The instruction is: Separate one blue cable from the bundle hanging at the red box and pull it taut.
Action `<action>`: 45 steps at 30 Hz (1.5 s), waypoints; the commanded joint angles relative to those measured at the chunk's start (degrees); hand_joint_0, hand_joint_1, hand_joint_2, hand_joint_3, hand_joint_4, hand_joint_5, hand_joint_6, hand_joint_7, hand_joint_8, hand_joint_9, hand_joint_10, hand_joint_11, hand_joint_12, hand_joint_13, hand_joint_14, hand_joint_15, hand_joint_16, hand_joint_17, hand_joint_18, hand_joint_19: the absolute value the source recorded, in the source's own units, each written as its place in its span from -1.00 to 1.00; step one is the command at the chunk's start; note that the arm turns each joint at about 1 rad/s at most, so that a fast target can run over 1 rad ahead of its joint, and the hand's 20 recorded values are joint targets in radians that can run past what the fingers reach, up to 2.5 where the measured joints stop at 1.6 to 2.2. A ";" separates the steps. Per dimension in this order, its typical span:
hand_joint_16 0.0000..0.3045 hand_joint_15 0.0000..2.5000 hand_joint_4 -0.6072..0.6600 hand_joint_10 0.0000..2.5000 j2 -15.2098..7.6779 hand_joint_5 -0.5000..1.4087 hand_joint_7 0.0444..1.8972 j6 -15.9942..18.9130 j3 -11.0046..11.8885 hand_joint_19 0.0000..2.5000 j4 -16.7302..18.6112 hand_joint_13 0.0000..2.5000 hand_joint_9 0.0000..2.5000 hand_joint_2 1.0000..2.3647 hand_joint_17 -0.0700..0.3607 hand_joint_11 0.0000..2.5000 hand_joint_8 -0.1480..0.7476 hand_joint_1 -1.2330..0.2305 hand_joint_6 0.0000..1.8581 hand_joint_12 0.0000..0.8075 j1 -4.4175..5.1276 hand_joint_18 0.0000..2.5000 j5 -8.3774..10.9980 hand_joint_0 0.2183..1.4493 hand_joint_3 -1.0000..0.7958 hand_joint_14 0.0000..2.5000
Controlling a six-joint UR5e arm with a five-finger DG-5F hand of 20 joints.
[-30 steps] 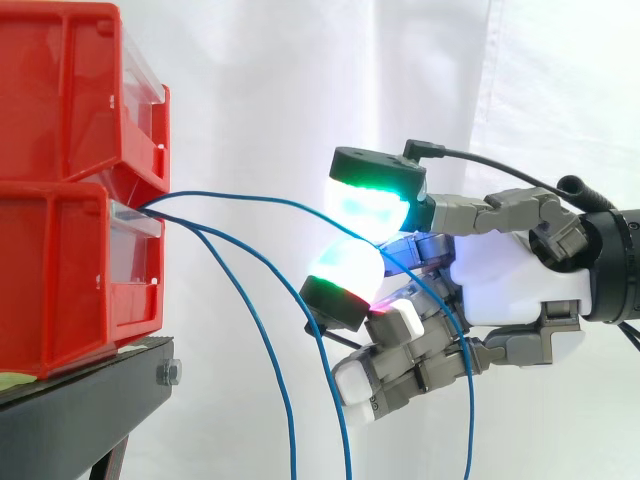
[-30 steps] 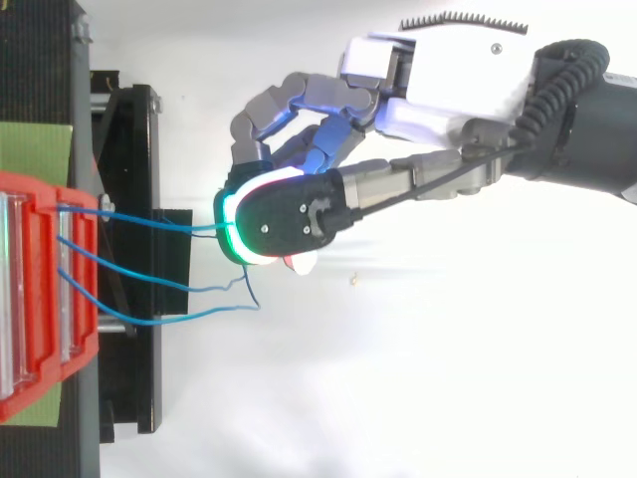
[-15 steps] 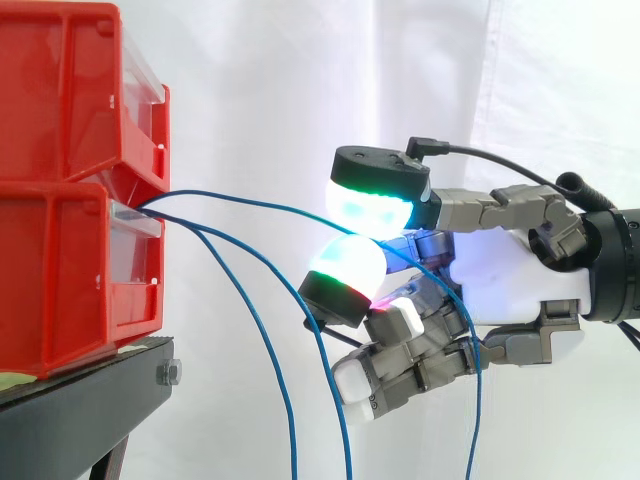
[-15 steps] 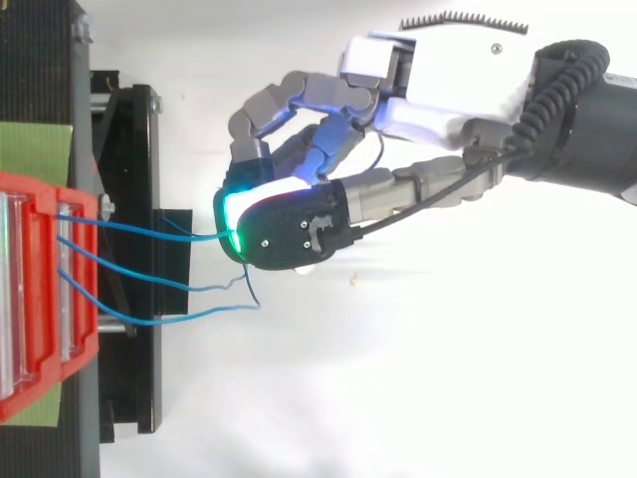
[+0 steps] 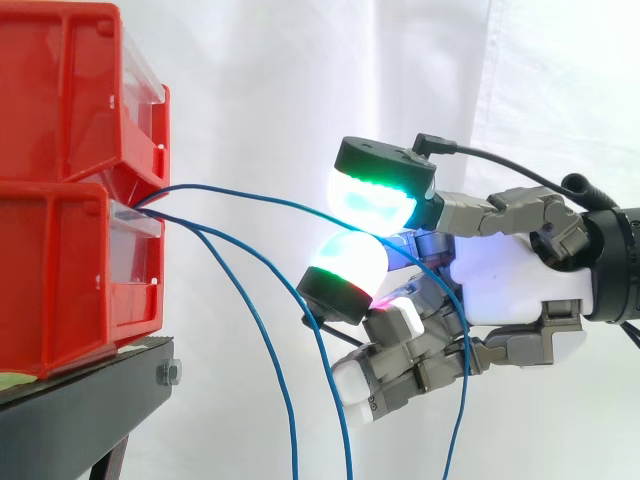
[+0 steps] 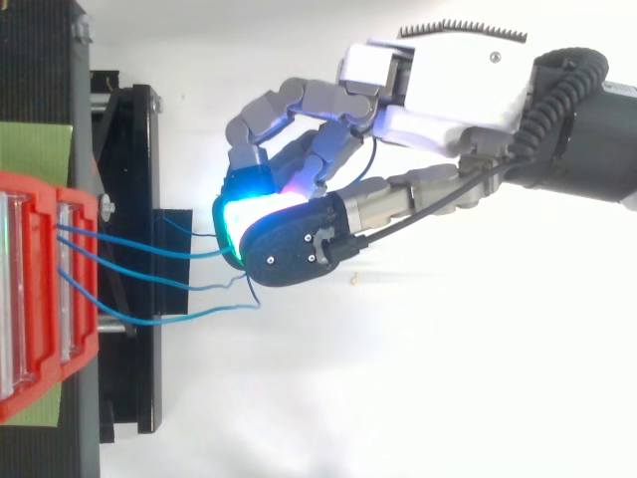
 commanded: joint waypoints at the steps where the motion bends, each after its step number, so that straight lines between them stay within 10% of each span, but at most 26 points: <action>1: -0.79 -0.59 0.00 -0.99 -0.09 -0.71 0.44 0.09 -0.02 -0.62 0.14 -0.34 -0.25 -1.00 -0.34 -0.28 0.04 -0.36 0.02 -0.22 0.12 -0.48 0.06 -0.07 -0.42 -0.98; 25: -0.86 -0.59 -0.10 -0.99 -0.18 -0.72 0.51 1.94 -0.02 -0.67 -0.12 -0.32 -0.21 -1.00 -0.45 -0.25 0.02 -0.36 0.02 -0.33 0.82 -0.51 1.46 0.00 -0.41 -0.98; 36: -0.89 -0.39 -0.11 -1.00 -0.18 -0.72 0.50 2.03 -0.02 -0.68 -0.12 -0.24 -0.11 -1.00 -0.49 0.16 -0.04 -0.37 0.02 -0.40 0.82 -0.50 1.55 0.00 -0.40 -0.98; 43: -0.82 0.28 -0.09 -0.17 -0.26 -0.72 0.48 1.94 -0.11 -0.46 -0.12 -0.04 -0.23 -1.00 -0.39 0.01 -0.10 -0.37 0.02 -0.40 0.56 -0.41 1.20 0.00 -0.41 -0.98; 45: -0.80 0.20 -0.09 -0.08 -0.26 -0.72 0.48 1.85 -0.46 -0.28 -0.03 -0.15 -0.25 -1.00 -0.36 0.00 -0.11 -0.36 0.02 -0.38 0.56 -0.34 1.46 0.00 -0.40 -0.44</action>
